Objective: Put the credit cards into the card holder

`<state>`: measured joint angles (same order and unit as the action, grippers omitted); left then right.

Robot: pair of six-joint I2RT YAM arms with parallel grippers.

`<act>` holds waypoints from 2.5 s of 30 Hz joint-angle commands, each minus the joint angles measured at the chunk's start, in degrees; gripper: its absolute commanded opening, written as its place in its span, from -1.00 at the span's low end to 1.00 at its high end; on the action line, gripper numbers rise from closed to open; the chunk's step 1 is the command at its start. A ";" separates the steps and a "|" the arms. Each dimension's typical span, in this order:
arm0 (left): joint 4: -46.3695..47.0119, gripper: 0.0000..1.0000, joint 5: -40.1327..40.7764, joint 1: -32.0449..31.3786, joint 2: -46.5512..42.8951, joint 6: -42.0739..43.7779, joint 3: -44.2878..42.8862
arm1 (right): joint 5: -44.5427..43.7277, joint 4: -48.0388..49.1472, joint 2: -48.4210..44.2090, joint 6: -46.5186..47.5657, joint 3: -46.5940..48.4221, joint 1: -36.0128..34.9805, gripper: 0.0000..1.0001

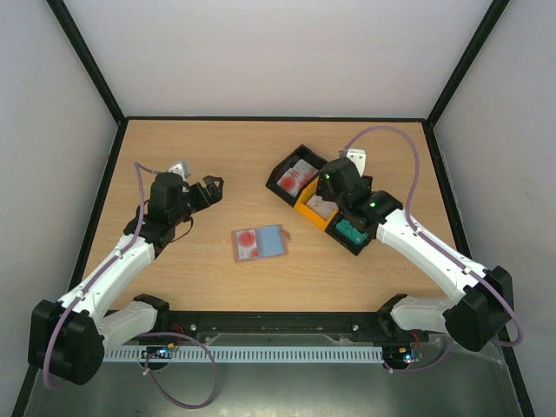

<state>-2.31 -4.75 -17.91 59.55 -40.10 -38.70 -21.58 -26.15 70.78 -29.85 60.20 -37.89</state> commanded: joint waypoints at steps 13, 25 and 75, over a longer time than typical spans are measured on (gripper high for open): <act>4.86 1.00 -7.43 -0.41 -1.29 7.29 2.03 | -0.10 -16.98 1.60 -9.17 -1.59 13.54 0.56; 2.97 0.99 -2.04 -1.97 -3.74 7.71 2.64 | 10.40 -15.27 6.64 -7.08 -5.76 13.59 0.01; 5.10 0.99 -5.75 -3.01 -4.76 9.02 3.99 | 19.19 -6.75 23.57 4.42 -5.86 13.81 0.08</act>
<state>0.97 -9.13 -20.62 55.05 -32.16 -35.53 -3.40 -33.30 92.66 -26.87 54.72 -24.18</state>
